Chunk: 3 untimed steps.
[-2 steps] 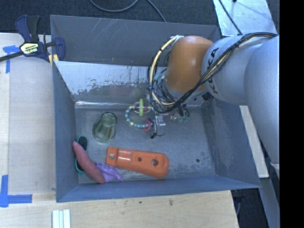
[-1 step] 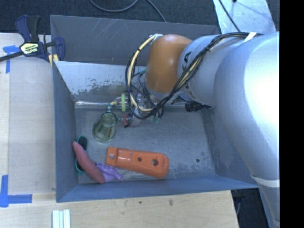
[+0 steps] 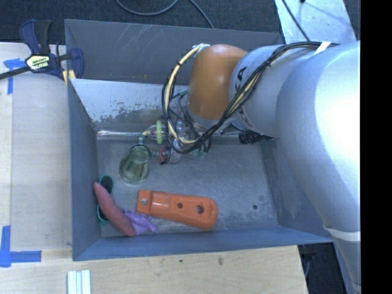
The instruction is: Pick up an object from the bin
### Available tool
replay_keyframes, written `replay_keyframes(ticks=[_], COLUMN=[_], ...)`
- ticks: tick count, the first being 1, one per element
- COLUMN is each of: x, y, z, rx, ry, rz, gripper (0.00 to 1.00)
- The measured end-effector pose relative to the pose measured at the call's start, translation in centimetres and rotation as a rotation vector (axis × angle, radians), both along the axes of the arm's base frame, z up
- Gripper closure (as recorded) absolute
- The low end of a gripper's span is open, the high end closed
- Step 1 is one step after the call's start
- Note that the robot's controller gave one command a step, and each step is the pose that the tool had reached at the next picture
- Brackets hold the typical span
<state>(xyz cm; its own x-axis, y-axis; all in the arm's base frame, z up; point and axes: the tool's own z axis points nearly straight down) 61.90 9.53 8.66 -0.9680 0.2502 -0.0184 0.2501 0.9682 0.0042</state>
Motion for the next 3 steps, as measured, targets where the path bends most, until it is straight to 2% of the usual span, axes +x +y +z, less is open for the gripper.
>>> replay_keyframes(ticks=[1, 2, 3], x=[-0.6, -1.1, -0.8], y=[0.4, 3.0, 3.1], z=[3.9, 9.4, 11.7], rx=[-0.002, -0.002, 0.0], ry=[0.011, 0.001, 0.002], rz=[-0.013, 0.028, 0.072], gripper=[1.0, 1.0, 1.0])
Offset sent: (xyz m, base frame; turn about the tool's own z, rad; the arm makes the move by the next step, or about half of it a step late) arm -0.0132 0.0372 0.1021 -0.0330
